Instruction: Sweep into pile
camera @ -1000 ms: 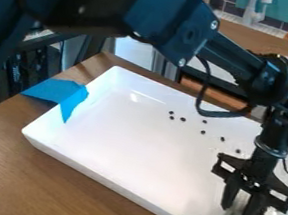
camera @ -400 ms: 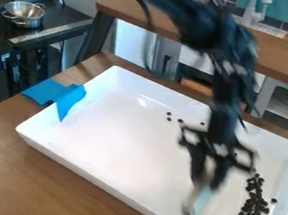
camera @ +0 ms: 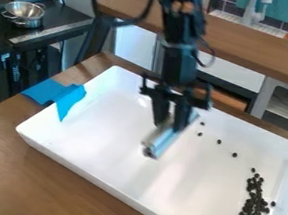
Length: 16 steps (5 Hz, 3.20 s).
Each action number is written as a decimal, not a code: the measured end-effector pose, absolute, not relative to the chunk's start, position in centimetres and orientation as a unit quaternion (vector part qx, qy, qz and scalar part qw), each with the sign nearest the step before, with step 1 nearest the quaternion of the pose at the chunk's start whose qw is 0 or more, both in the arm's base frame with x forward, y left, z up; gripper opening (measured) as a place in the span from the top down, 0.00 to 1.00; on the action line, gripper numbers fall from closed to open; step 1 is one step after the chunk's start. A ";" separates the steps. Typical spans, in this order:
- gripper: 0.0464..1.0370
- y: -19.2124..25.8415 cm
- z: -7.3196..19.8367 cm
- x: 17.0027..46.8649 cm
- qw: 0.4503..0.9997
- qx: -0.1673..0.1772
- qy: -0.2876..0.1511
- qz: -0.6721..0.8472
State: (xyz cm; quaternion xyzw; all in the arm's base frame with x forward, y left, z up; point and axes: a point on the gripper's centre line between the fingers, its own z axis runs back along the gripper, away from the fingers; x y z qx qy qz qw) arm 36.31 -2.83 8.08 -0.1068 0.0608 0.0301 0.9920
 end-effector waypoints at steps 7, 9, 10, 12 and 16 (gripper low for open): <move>0.68 6.0 0.6 43.2 0.992 -0.003 0.052 0.112; 0.68 3.3 0.4 43.2 0.992 -0.005 0.066 0.106; 0.68 1.6 0.5 43.3 0.993 -0.004 0.069 0.100; 0.68 -0.1 0.1 44.0 0.991 -0.003 0.075 0.108; 0.68 -3.1 -0.2 44.8 0.991 0.003 0.078 0.105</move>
